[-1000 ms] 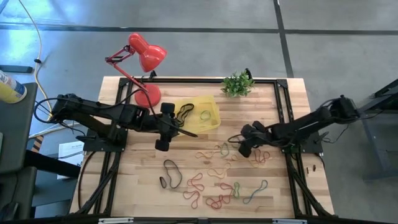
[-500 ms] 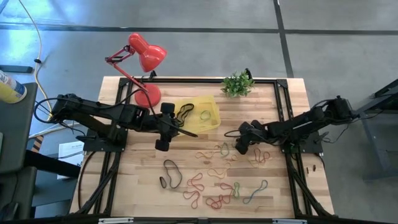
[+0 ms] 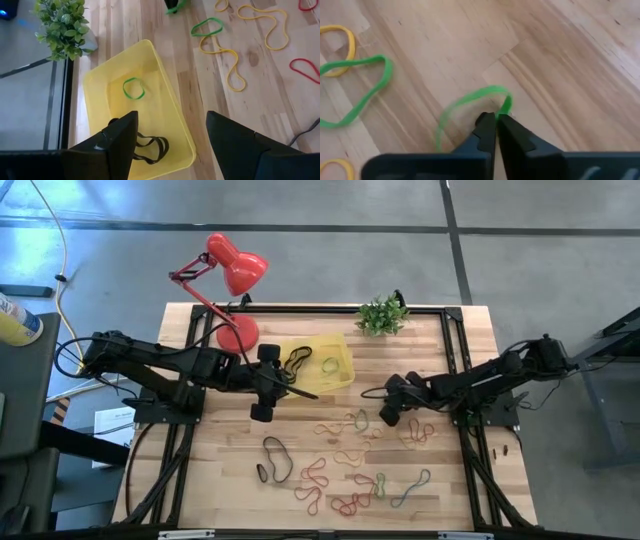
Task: Pick and place rubber bands into bin
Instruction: Put the green rubber band into the yellow bin
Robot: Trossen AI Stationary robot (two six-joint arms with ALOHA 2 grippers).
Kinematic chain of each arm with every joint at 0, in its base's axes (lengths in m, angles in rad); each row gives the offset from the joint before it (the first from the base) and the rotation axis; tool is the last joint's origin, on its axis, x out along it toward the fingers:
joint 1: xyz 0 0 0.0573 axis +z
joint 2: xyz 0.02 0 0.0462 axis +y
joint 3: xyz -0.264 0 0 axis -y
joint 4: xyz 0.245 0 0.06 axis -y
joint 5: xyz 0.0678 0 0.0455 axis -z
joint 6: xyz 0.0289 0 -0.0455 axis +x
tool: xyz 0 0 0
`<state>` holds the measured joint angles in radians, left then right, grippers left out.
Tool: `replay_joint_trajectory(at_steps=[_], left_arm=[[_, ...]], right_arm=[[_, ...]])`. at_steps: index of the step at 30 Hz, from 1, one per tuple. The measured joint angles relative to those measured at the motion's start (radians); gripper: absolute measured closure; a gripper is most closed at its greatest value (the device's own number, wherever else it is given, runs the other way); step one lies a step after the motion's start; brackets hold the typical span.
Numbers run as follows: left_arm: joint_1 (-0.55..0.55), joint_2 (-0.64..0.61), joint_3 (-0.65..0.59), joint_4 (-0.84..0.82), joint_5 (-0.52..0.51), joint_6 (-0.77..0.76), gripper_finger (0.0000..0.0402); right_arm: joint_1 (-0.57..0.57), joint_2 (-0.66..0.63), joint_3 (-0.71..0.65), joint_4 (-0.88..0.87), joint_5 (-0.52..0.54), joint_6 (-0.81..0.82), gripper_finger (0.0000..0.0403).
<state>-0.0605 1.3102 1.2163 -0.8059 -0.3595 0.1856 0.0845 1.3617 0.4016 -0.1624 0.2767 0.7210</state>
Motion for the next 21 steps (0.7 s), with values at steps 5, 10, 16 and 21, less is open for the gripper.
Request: replay_joint_trajectory(at_steps=[5, 10, 16, 21], left_arm=[[0.0, 0.0, 0.0, -0.003, 0.0, -0.008, 0.0177], [0.0, 0.0, 0.0, -0.003, 0.0, -0.01, 0.0177], [0.0, 0.0, 0.0, -0.004, 0.0, -0.01, 0.0177], [0.0, 0.0, 0.0, -0.005, 0.0, -0.01, 0.0177]], right_arm=[[0.0, -0.002, 0.005, 0.011, 0.009, 0.021, 0.039], [0.0, 0.002, 0.061, -0.006, 0.004, -0.039, 0.0399], [0.0, 0.001, 0.179, -0.032, 0.029, -0.16, 0.04], [-0.001, 0.0, 0.308, -0.118, 0.078, -0.274, 0.0401]])
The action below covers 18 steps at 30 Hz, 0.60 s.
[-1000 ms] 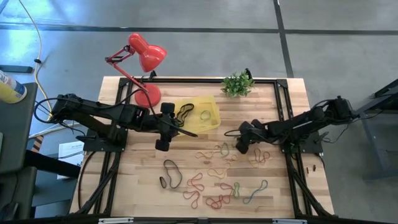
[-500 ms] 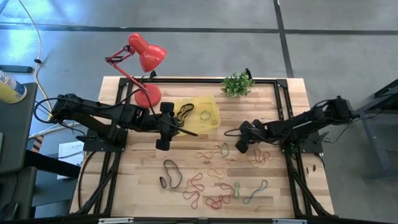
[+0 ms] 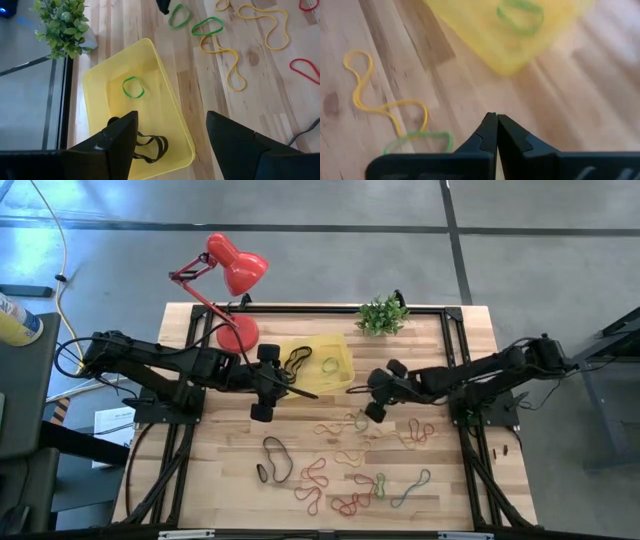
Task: Pick and place rubber bands into bin
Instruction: Put the green rubber band into the yellow bin
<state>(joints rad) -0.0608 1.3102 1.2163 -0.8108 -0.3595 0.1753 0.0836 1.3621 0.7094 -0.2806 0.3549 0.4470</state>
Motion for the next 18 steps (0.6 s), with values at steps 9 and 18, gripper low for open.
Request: replay_joint_trajectory(at_steps=[9, 18], left_arm=[[0.0, 0.0, 0.0, -0.001, 0.012, -0.002, 0.0177], [-0.001, 0.0, 0.0, -0.007, 0.034, -0.006, 0.0177]], right_arm=[[-0.072, -0.003, 0.155, -0.255, -0.066, -0.118, 0.0402], [-0.111, -0.001, -0.024, -0.116, -0.399, -0.38, 0.0358]])
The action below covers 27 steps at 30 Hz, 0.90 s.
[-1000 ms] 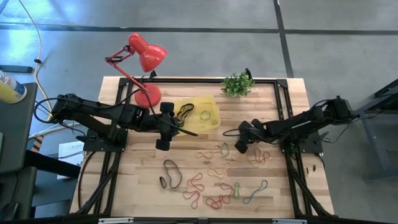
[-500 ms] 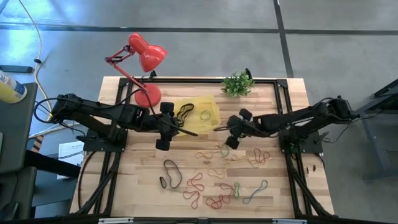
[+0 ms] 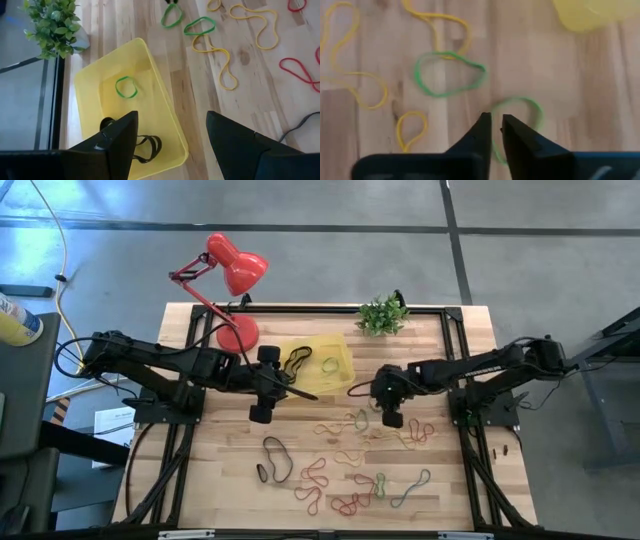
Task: Pick and place rubber bands into bin
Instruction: Put the green rubber band into the yellow bin
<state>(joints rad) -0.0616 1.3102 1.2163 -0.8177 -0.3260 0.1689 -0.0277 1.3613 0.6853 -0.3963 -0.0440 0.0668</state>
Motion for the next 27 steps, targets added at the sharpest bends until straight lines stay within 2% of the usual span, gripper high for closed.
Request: replay_joint_trajectory(at_steps=[6, 11, 19, 27], left_arm=[[0.0, 0.0, 0.0, -0.001, 0.0, -0.013, 0.0177], [0.0, 0.0, 0.0, 0.0, -0.007, -0.016, 0.0177], [0.0, 0.0, 0.0, 0.0, -0.007, -0.02, 0.0177], [0.0, 0.0, 0.0, 0.001, -0.008, -0.025, 0.0177]], right_arm=[[-0.024, 0.001, -0.027, 0.038, 0.095, -0.033, 0.0285], [-0.079, 0.001, -0.027, 0.038, 0.061, -0.068, 0.0247], [-0.166, 0.014, -0.027, 0.032, -0.05, -0.117, 0.0254], [-0.184, 0.144, -0.027, 0.026, -0.13, -0.119, 0.0262]])
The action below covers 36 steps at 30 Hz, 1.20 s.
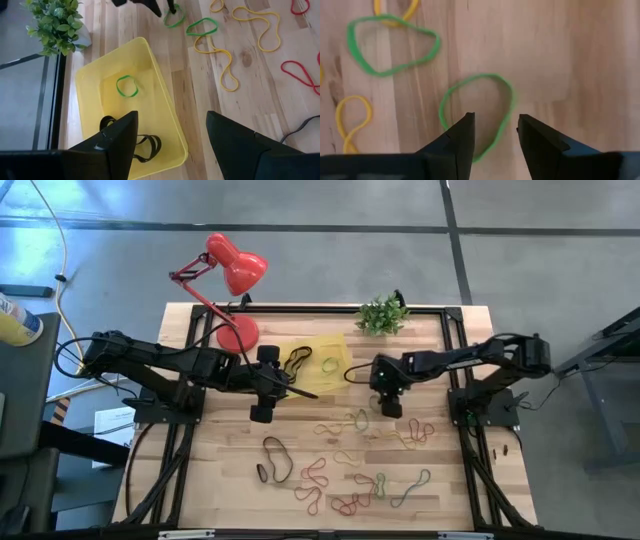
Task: Pick and place rubber bands into bin
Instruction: Put the green rubber band into the yellow bin
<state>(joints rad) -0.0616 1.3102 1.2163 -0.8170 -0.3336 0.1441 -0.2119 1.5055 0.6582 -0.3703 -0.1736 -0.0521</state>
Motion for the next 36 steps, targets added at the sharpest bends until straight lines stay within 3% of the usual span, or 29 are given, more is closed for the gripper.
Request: replay_joint_trajectory(at_steps=[27, 36], left_arm=[[0.0, 0.0, 0.0, 0.0, -0.003, -0.02, 0.0177], [0.0, 0.0, 0.0, 0.006, -0.017, -0.02, 0.0177]], right_arm=[[0.001, 0.058, 0.002, 0.054, 0.032, 0.105, 0.0268], [0.0, 0.06, 0.002, 0.044, 0.053, 0.123, 0.0345]])
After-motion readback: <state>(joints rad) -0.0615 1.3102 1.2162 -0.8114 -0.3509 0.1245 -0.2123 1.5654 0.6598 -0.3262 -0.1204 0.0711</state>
